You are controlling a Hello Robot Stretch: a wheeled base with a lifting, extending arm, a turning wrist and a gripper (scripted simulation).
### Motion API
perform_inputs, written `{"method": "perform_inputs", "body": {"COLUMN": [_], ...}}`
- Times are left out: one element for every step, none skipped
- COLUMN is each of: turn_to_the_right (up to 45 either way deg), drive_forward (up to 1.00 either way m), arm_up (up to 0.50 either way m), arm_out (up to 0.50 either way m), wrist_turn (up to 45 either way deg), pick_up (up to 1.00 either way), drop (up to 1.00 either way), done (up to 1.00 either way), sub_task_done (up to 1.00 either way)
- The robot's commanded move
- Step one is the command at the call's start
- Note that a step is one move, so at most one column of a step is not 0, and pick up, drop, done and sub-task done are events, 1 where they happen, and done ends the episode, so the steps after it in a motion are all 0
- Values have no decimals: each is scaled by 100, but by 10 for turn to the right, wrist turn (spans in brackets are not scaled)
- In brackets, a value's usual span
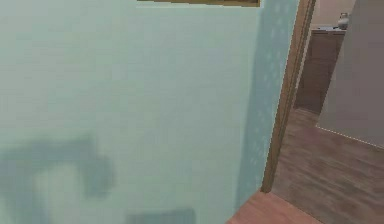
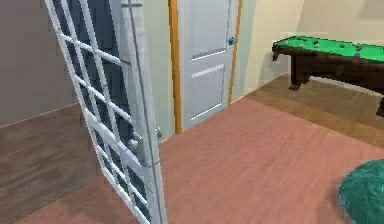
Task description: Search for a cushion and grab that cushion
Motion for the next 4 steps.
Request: {"method": "perform_inputs", "body": {"turn_to_the_right": [390, 0, 0, -330], "drive_forward": [0, 100, 50, 0], "arm_up": [0, 0, 0, 0], "arm_out": [0, 0, 0, 0], "wrist_turn": [0, 0, 0, 0], "pick_up": [0, 0, 0, 0], "drop": [0, 0, 0, 0], "done": [0, 0, 0, 0], "sub_task_done": [0, 0, 0, 0]}}
